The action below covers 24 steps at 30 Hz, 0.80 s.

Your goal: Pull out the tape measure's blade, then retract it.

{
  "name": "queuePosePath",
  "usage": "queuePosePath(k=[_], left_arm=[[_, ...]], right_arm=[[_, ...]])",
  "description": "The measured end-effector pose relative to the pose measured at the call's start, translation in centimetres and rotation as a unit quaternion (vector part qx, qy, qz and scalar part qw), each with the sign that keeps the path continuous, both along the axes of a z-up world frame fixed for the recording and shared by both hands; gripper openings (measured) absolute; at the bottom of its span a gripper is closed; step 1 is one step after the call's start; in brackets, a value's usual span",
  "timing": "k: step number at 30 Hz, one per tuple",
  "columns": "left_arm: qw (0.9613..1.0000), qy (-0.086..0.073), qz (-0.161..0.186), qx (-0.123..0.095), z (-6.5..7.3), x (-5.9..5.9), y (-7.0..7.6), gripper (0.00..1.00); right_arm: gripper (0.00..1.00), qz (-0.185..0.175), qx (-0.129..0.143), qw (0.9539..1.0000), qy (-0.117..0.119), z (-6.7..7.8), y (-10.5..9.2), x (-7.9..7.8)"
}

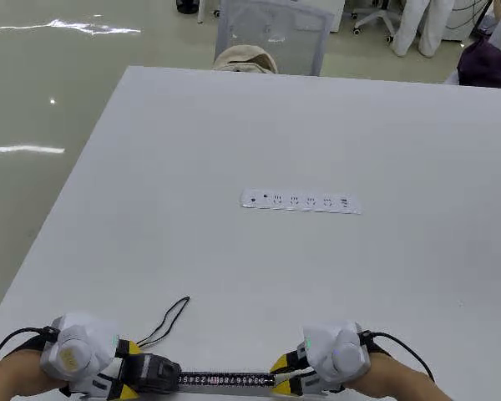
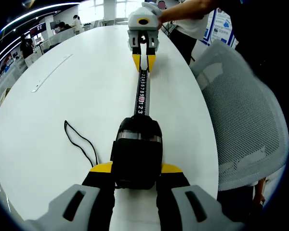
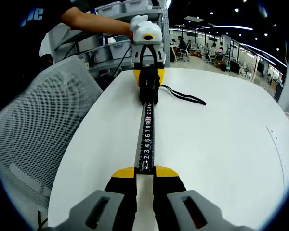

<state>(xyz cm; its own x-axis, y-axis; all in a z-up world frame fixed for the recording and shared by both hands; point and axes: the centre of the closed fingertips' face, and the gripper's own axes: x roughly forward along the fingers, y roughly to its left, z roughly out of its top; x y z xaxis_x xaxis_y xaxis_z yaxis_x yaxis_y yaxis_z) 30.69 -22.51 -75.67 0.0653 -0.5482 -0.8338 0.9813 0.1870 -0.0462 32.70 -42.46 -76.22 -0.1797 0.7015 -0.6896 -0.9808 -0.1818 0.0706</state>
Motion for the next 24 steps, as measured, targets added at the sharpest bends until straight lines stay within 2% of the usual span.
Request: queuePosePath(k=[24], left_arm=[[1.0000,0.000,-0.001,0.003,0.0,0.0,0.1,0.29]], right_arm=[[0.09,-0.002,-0.008,1.0000,-0.004,0.2,-1.4,0.1]])
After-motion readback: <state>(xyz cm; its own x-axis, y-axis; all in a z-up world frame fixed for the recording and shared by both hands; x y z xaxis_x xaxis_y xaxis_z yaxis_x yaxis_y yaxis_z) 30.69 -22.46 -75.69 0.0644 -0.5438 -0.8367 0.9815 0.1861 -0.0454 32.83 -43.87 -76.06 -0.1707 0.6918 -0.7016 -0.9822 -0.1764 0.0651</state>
